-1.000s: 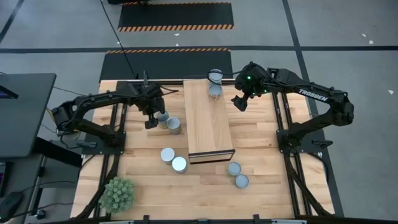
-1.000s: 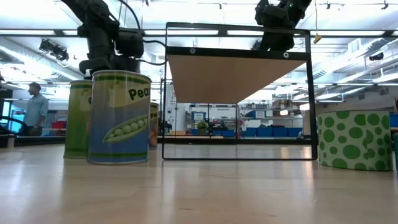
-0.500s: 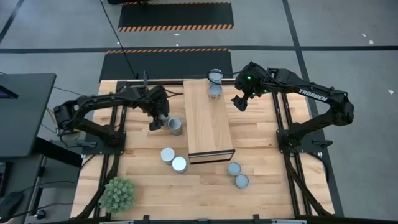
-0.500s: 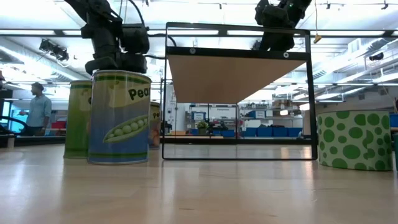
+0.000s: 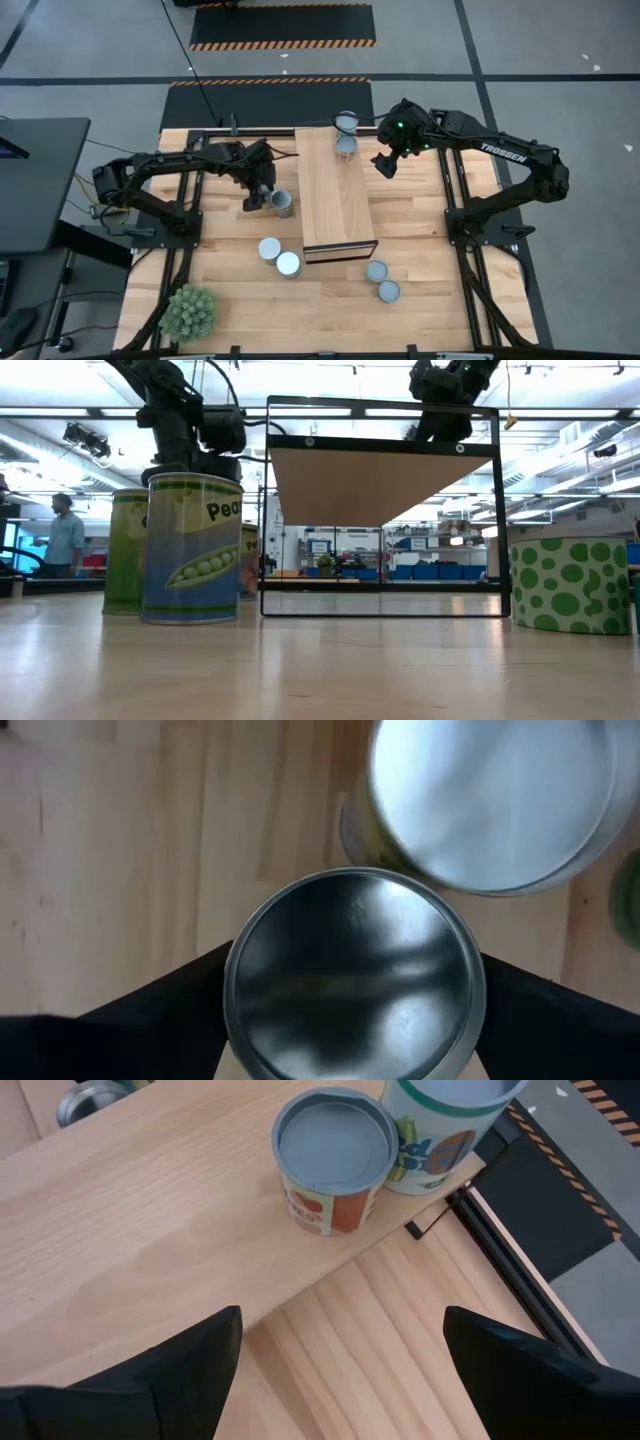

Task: Pick and place cans onto a shelf
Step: Put the canned carrots on the shelf, then put the canned peaches on the shelf

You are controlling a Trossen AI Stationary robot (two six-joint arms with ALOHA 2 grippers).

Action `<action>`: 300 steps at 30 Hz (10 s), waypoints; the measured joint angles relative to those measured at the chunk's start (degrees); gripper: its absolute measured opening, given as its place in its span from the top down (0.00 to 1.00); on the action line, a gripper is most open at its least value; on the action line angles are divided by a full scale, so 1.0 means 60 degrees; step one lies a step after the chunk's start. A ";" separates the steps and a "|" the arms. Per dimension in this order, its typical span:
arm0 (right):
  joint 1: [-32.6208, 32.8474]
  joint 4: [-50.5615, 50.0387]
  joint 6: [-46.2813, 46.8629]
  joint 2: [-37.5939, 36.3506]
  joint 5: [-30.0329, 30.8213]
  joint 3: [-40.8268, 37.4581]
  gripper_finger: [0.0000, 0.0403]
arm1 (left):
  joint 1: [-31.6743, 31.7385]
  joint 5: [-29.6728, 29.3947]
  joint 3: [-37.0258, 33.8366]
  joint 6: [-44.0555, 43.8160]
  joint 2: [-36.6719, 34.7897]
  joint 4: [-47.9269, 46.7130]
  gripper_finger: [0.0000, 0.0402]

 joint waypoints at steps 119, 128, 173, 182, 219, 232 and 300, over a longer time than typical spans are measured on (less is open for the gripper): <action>0.0002 0.0323 0.0353 0.0004 0.0044 0.0000 0.12 | -0.0754 -0.1461 1.0905 0.1658 0.4164 -0.4291 0.20; 0.0002 0.0321 0.0306 0.0004 0.0044 0.0000 0.12 | -0.1043 -0.2667 1.0203 0.1598 0.4178 -0.3444 0.50; 0.0071 0.0441 0.0633 0.0004 -0.0004 0.0000 0.12 | 0.0234 -0.0346 1.0328 0.5788 0.4255 -0.3791 0.99; 0.0128 0.0757 0.0696 0.0004 0.0004 0.0000 0.12 | 0.0796 0.0619 1.0860 0.6327 0.4185 -0.4455 1.00; 0.0127 0.1325 0.0495 0.0004 -0.0068 0.0000 0.12 | 0.0443 -0.0801 1.0623 0.5387 0.4182 -0.4474 0.63; 0.0126 0.1294 0.0451 0.0004 -0.0251 0.0000 0.12 | 0.0325 -0.1542 1.0622 0.4879 0.4150 -0.4236 0.63; 0.1737 0.0434 0.2029 0.0000 0.0420 0.0004 0.12 | -0.4640 -0.1014 0.1402 -0.6620 -0.2526 -0.3581 0.21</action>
